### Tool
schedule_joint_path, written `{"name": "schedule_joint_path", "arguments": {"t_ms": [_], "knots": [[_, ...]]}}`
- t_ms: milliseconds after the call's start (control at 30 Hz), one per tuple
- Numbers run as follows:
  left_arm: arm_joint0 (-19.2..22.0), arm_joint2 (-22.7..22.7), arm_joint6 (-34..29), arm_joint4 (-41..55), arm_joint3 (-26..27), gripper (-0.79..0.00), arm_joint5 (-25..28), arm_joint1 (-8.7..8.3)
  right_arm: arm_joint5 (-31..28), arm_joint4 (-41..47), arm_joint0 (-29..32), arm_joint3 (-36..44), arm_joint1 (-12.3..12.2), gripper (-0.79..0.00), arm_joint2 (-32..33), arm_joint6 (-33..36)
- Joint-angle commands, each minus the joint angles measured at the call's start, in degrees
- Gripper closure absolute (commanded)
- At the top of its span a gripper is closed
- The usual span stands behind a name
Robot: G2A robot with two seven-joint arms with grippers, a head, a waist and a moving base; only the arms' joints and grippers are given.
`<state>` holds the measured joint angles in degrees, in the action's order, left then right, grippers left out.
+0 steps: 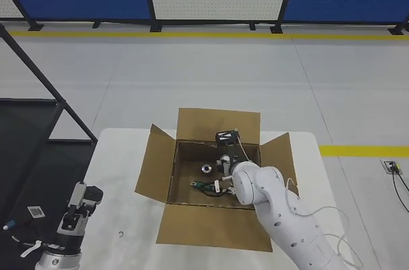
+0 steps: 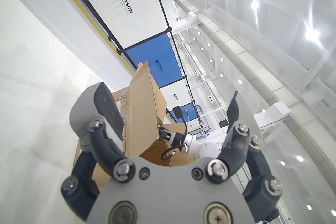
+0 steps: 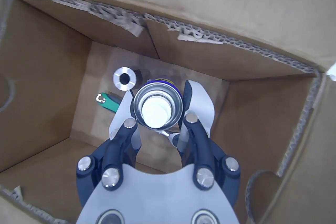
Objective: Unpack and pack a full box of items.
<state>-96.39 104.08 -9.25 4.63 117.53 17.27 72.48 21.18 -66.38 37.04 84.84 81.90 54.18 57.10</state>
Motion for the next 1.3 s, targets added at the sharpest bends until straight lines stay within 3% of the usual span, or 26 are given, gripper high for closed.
{"name": "schedule_joint_path", "arguments": {"t_ms": [0,267,833,933,1267], "knots": [[0.2,-0.1,-0.2,0.0,0.0,-0.785,0.0,0.0,-0.4,-2.1,3.2,6.5,-0.6,0.0,1.7,-0.8],[1.2,1.3,0.2,0.7,0.2,-0.785,-0.2,-0.04,-3.8,-8.0,15.1,25.9,-2.5,0.0,7.5,-3.3],[1.2,1.9,0.7,1.7,0.2,-0.785,-0.4,-0.01,-3.4,-8.7,15.9,26.9,-2.6,0.0,8.2,-3.5],[1.4,1.9,0.7,1.7,0.5,-0.785,-0.9,0.0,-3.8,-7.8,17.5,27.7,-2.6,0.0,9.0,-6.1],[2.0,2.3,-1.1,2.5,0.6,-0.785,-1.9,-0.08,-5.8,-8.6,25.5,45.8,-3.7,0.0,18.9,-5.2]]}}
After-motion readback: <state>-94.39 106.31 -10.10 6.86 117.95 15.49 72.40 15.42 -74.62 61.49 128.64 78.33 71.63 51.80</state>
